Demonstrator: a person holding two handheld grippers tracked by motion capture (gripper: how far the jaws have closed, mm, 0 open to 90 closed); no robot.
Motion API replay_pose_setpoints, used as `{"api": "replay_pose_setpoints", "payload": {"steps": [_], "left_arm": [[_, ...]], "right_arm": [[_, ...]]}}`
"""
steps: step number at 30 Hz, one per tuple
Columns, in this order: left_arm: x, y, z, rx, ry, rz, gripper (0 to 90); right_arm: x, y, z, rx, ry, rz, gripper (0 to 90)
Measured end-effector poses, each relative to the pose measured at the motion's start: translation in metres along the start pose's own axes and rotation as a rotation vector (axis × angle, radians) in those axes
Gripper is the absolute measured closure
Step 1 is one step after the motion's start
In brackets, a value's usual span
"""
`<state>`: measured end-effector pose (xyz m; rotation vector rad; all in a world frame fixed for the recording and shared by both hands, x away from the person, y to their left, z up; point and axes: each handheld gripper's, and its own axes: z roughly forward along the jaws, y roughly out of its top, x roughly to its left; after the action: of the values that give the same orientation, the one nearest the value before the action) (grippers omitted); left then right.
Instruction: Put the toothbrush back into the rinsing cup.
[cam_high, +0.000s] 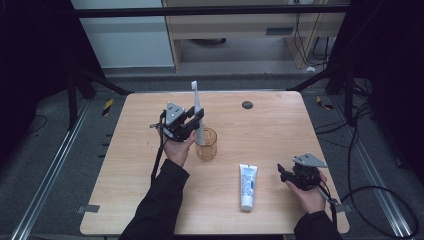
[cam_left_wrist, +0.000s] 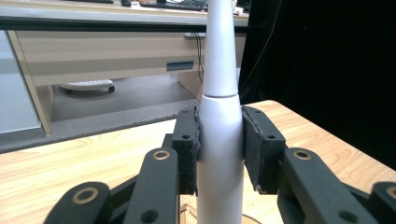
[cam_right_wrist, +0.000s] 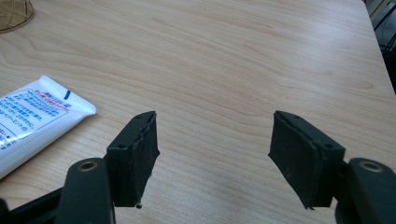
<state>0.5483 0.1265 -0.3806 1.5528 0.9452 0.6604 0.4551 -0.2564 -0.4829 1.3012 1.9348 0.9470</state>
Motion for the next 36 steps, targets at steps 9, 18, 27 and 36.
{"api": "replay_pose_setpoints", "payload": {"steps": [9, 18, 27, 36], "left_arm": [[0.000, -0.018, 0.002, 0.022, -0.010, 0.000, 67.3], [0.002, -0.033, 0.002, 0.040, -0.016, 0.003, 67.4], [0.003, -0.045, 0.002, 0.059, -0.014, 0.008, 67.3], [0.002, -0.054, 0.001, 0.081, -0.019, 0.021, 67.3]], "right_arm": [[0.000, 0.000, 0.000, 0.000, 0.000, 0.001, 32.2], [0.000, 0.000, 0.000, 0.002, -0.001, -0.001, 32.3], [0.001, 0.000, 0.001, 0.003, -0.002, -0.003, 32.3], [0.001, 0.000, 0.000, 0.003, -0.004, -0.005, 32.3]]}}
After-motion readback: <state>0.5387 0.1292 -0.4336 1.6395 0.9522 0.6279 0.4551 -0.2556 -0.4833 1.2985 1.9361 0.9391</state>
